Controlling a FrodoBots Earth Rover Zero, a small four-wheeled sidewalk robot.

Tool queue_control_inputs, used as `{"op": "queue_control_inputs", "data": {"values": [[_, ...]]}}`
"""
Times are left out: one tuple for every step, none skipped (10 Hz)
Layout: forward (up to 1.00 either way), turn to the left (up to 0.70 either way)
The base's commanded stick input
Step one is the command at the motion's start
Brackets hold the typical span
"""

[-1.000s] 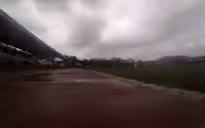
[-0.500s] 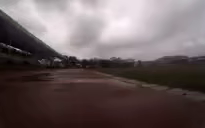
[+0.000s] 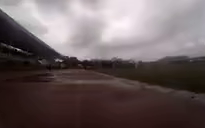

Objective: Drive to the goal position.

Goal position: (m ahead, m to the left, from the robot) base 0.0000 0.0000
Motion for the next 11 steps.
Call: {"op": "queue_control_inputs", "data": {"values": [[0.5,0.0],[0.5,0.0],[0.5,0.0],[0.5,0.0],[0.5,0.0],[0.5,0.0],[0.5,0.0],[0.5,0.0],[0.5,0.0],[0.5,0.0],[0.5,0.0]]}}
